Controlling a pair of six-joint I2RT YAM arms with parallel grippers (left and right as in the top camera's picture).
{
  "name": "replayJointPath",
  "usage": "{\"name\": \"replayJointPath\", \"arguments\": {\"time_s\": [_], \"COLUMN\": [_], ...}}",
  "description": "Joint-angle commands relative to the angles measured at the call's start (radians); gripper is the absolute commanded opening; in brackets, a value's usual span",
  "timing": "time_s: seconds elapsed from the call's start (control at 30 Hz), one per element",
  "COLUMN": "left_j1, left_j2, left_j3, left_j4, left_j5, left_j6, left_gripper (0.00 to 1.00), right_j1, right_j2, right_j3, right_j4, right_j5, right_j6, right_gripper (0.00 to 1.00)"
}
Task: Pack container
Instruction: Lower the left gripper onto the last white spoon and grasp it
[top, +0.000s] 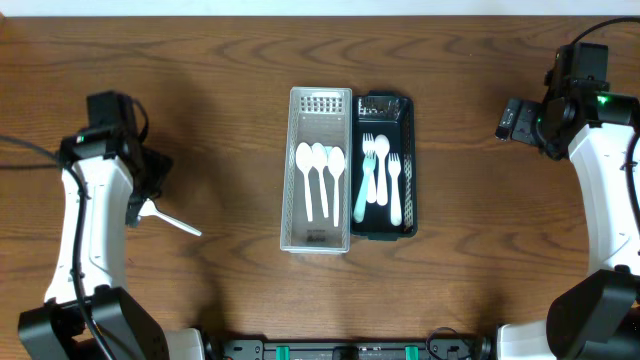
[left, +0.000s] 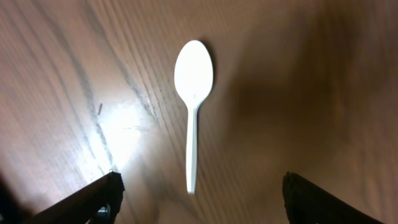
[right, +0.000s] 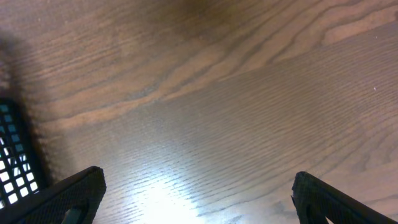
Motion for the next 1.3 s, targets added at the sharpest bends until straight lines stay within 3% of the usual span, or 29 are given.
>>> {"name": "replayJointPath", "arguments": {"time_s": [0.0, 0.37, 0.57, 0.83, 1.07, 1.2, 1.27], "left_j1": [0.063, 0.098, 0.098, 0.098, 0.098, 0.098, 0.098], "left_j2": [0.004, 0.067, 0.148, 0.254, 0.263, 0.263, 0.263], "left_j3": [-0.093, -0.294, -0.32, -0.32, -0.32, -0.32, -0.32], "left_j4": [0.063, 0.303, 0.427, 0.463, 0.448, 0.446, 0.445], "left_j5": [0.104, 0.129, 0.208, 0.229, 0.229, 0.229, 0.229], "left_j6": [0.105, 0.221, 0.326, 0.325, 0.325, 0.325, 0.325], "left_gripper": [0.84, 0.89, 0.89, 0.89, 0.75, 0.6, 0.45], "right_j1": [-0.002, -0.002, -0.002, -0.002, -0.002, -0.002, -0.002], "right_j2": [0.005, 0.005, 0.005, 0.005, 0.005, 0.005, 0.005], "right_j3": [-0.005, -0.005, -0.005, -0.005, -0.005, -0.005, -0.005], "right_j4": [-0.003, -0.013, -0.026, -0.046, -0.06, -0.061, -0.061], "right_j5": [0.007, 0.007, 0.007, 0.007, 0.007, 0.007, 0.007], "right_j6": [-0.018, -0.018, -0.018, -0.018, -0.017, -0.017, -0.017], "right_gripper": [0.99, 0.99, 0.99, 0.99, 0.99, 0.99, 0.99]}}
